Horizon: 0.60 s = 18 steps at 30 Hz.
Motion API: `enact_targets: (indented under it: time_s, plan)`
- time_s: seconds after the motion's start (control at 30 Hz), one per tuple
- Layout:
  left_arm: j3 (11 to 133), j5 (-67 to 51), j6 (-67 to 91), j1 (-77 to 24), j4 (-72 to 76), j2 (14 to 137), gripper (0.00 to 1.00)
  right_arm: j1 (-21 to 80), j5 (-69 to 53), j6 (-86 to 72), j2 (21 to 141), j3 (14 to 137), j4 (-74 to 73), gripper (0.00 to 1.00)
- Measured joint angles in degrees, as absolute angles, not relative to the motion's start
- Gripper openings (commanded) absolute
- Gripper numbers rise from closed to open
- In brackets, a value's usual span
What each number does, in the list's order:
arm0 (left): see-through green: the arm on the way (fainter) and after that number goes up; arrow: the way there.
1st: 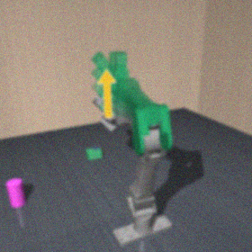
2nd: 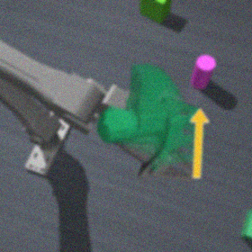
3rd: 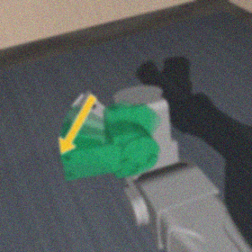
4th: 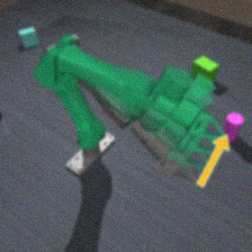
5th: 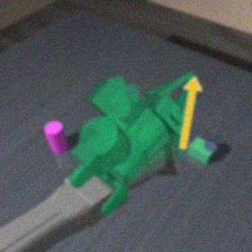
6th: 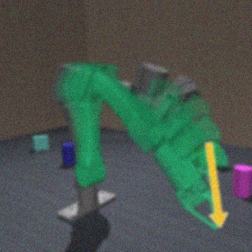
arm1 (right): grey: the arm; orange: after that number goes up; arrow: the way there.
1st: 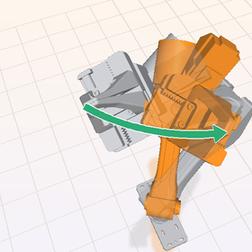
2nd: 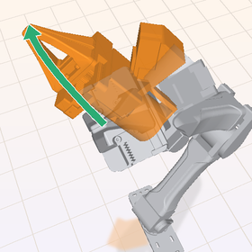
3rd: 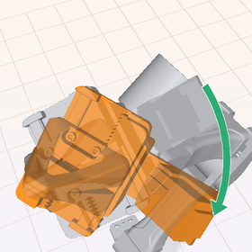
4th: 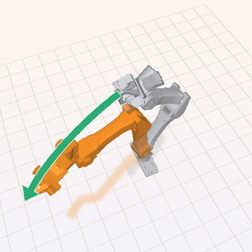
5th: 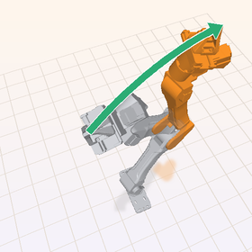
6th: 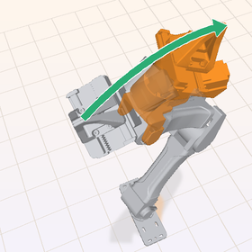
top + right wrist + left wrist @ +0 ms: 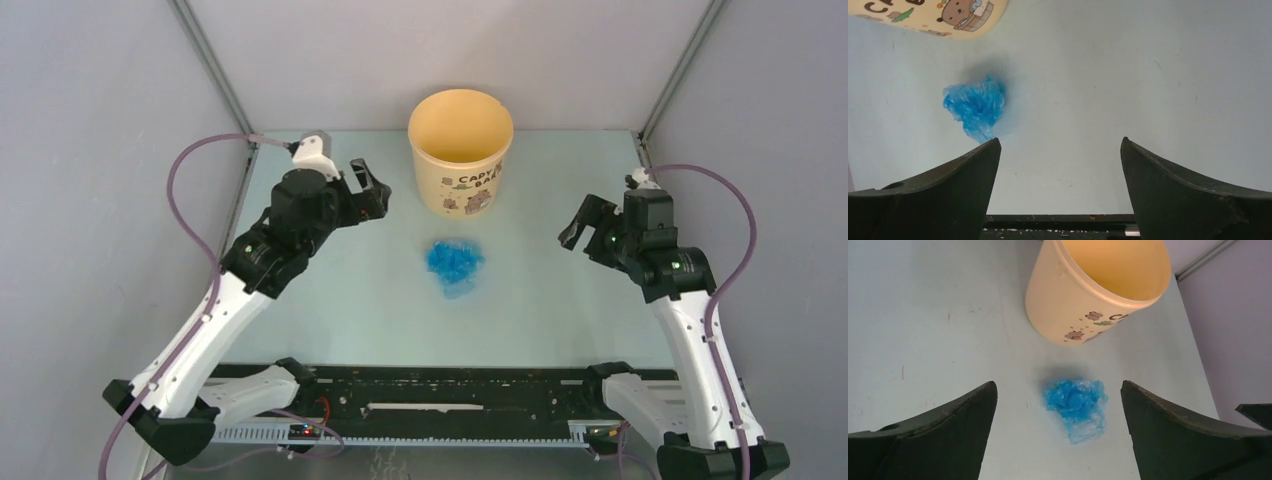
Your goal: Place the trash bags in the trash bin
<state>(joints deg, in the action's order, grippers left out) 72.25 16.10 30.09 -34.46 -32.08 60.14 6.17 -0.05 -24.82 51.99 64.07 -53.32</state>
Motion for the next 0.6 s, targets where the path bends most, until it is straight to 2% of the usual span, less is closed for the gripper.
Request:
enact_targets:
  time_s: [0.27,0.47,0.6]
  plan:
    - [66.81,15.57,35.11,-29.85,-33.5,57.23,0.98,12.34,-3.97,-26.17,57.82,64.2,-49.43,1.0]
    - [57.45,4.51,42.72,-21.67,-29.71,59.99,0.98,18.79,-7.29,-26.13,63.18,64.18,-48.8,1.0]
    - [52.1,-5.39,47.83,-19.35,-22.92,66.3,0.98,20.36,-9.58,-25.41,63.48,64.2,-48.75,1.0]
